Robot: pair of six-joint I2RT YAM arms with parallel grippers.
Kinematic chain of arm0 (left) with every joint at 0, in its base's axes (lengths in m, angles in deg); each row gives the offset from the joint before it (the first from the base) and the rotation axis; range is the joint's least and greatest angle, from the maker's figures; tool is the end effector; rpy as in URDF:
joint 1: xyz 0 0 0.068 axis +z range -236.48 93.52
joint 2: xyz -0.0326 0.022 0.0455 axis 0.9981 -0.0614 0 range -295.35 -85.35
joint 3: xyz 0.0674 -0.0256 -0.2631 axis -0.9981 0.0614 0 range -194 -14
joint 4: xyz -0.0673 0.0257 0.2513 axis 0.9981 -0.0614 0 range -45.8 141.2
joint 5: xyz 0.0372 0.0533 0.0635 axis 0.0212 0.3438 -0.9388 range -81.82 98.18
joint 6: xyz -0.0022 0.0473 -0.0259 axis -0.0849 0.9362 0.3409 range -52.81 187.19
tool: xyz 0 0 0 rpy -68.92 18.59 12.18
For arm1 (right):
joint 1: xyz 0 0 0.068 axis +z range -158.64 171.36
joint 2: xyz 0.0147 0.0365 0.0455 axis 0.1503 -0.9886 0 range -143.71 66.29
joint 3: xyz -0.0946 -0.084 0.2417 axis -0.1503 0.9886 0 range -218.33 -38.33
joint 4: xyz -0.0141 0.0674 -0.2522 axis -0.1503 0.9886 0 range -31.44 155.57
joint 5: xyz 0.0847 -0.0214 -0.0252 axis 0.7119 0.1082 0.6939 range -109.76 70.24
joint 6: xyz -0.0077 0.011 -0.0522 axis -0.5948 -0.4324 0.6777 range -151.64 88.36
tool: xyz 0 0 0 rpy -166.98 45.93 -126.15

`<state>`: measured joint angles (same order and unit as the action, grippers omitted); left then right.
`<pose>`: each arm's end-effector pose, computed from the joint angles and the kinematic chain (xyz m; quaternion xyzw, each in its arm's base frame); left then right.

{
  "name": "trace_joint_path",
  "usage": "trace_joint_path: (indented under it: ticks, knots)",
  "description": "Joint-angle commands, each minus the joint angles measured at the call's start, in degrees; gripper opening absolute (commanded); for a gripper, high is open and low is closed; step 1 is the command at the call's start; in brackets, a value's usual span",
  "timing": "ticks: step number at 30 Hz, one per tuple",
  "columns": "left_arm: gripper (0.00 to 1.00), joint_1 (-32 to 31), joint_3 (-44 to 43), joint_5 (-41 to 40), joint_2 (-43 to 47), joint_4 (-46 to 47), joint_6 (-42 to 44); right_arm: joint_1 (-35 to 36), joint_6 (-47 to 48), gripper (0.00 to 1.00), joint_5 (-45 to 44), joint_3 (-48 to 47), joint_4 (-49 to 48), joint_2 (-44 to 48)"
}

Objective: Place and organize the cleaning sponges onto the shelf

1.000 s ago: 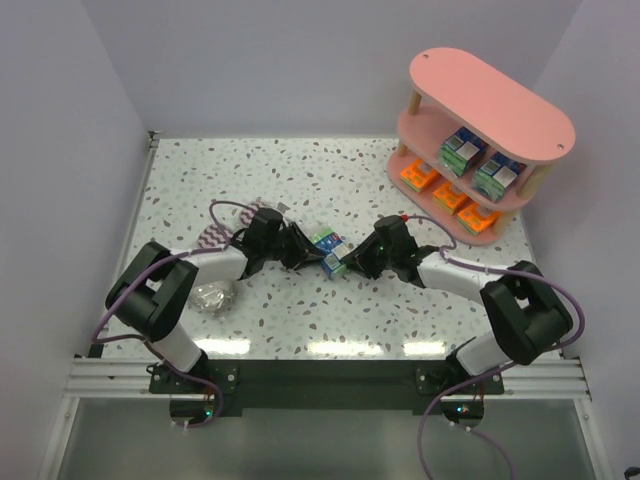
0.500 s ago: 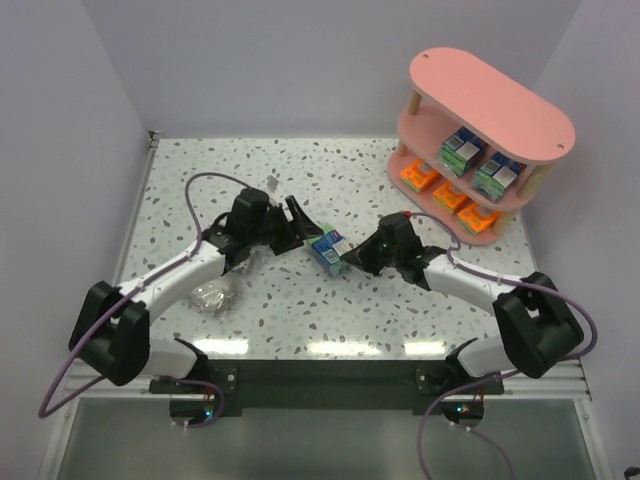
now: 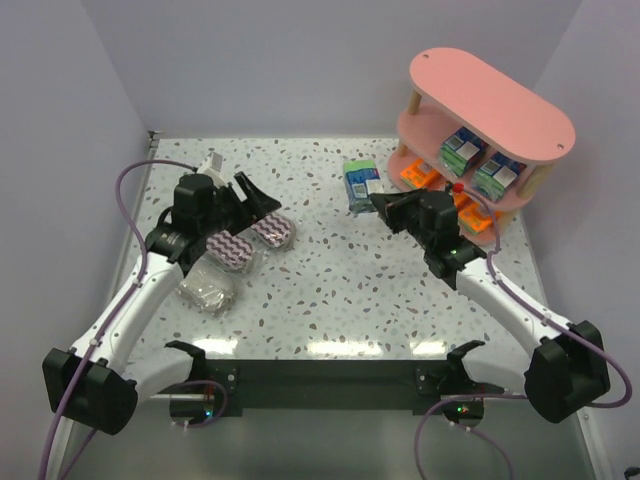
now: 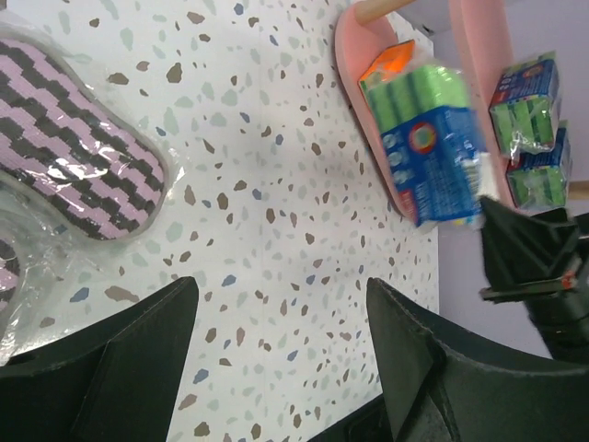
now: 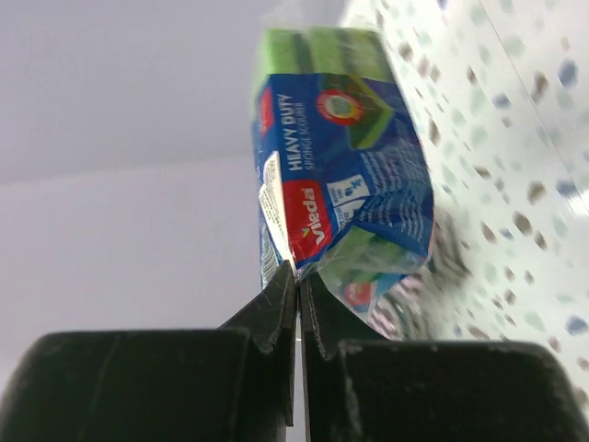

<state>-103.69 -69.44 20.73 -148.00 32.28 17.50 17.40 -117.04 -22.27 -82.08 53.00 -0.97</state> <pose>0.2335 -0.0805 0.3288 -0.1804 0.8261 -0.3673 0.3875 0.2440 0.1174 0.2804 0.4116 0.6961 0.4759 0.3457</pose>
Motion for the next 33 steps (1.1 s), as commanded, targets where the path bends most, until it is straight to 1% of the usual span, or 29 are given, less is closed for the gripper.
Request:
trace_joint_path:
  ticks: [1,2,4,6,8,11,15,19,23,25,28,33]
  knots:
    - [0.79,0.25,-1.34,0.80,0.60,-2.70,2.32,-0.64,-1.09,0.00,-12.07,-5.46,-6.21,2.93]
    - [0.79,0.25,-1.16,1.06,0.86,-2.53,1.97,-0.56,-0.38,0.00,-16.18,-6.60,-5.95,2.67]
    - [0.79,0.25,-0.72,1.50,1.04,-2.44,1.79,-0.64,2.08,0.00,-19.98,-9.33,-7.52,2.05]
    - [0.78,0.16,-0.63,1.59,1.30,-2.53,1.70,-0.56,2.17,0.00,-24.55,-11.70,-8.15,0.39]
    - [0.78,0.25,-1.07,1.42,1.83,-2.96,2.14,-0.64,4.80,0.00,-26.49,-12.94,-10.60,-1.11]
    - [0.78,0.25,-1.34,0.89,2.45,-3.84,2.58,-0.64,5.95,0.00,-29.75,-15.31,-12.19,-4.36]
    - [0.77,0.25,-1.43,0.45,3.41,-5.77,2.76,-0.73,9.11,0.00,-34.83,-21.19,-9.13,-8.84]
    - [0.77,0.34,-1.60,0.01,4.55,-7.18,3.28,-0.64,8.59,0.00,-37.39,-23.31,-8.33,-11.04]
    - [0.77,0.69,-1.78,-0.43,5.35,-8.41,3.90,-0.55,6.67,0.00,-40.38,-24.81,-4.56,-11.93]
    - [0.77,0.86,-2.13,-0.34,5.61,-9.21,3.99,-0.64,3.33,0.00,-41.26,-24.55,-1.30,-11.05]
    - [0.77,0.86,-1.87,-0.34,6.40,-9.65,3.81,-0.47,2.18,0.00,-41.35,-24.37,1.42,-10.26]
    - [0.76,0.86,-0.11,0.18,6.76,-9.56,3.64,-0.38,0.33,0.00,-45.21,-22.79,2.31,-10.25]
